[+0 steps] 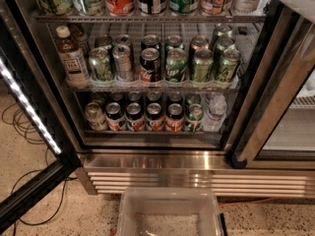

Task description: Pick 7up can from top shelf of fridge

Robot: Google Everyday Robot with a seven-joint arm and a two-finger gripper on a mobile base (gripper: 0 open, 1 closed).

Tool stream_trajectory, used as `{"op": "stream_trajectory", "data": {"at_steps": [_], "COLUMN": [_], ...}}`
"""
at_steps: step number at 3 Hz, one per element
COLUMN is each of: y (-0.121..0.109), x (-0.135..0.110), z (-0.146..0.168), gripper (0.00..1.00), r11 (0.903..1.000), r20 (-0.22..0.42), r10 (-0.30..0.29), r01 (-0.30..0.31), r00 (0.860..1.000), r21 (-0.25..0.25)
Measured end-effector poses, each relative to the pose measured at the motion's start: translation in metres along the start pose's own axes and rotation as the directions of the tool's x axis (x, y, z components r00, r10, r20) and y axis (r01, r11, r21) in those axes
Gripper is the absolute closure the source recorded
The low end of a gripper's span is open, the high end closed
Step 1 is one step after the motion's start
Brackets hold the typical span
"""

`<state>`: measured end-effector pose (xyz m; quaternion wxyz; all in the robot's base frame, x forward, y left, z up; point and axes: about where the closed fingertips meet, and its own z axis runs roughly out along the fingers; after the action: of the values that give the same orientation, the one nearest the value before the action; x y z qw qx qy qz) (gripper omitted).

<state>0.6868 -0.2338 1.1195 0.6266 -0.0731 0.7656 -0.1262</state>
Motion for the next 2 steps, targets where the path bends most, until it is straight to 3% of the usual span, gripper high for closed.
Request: {"op": "stream_trajectory", "data": {"at_steps": [1, 2], "y": [-0.0006, -0.0018], "x": [-0.0005, -0.0039], "z": [0.0041, 0.0036], "gripper": [0.87, 1.0], "r11": [1.0, 1.0], "r20": [-0.019, -0.019], "r10": [-0.001, -0.001], "r01": [0.001, 0.001], "r00": [1.0, 1.0], "r21": [-0.001, -0.001]}}
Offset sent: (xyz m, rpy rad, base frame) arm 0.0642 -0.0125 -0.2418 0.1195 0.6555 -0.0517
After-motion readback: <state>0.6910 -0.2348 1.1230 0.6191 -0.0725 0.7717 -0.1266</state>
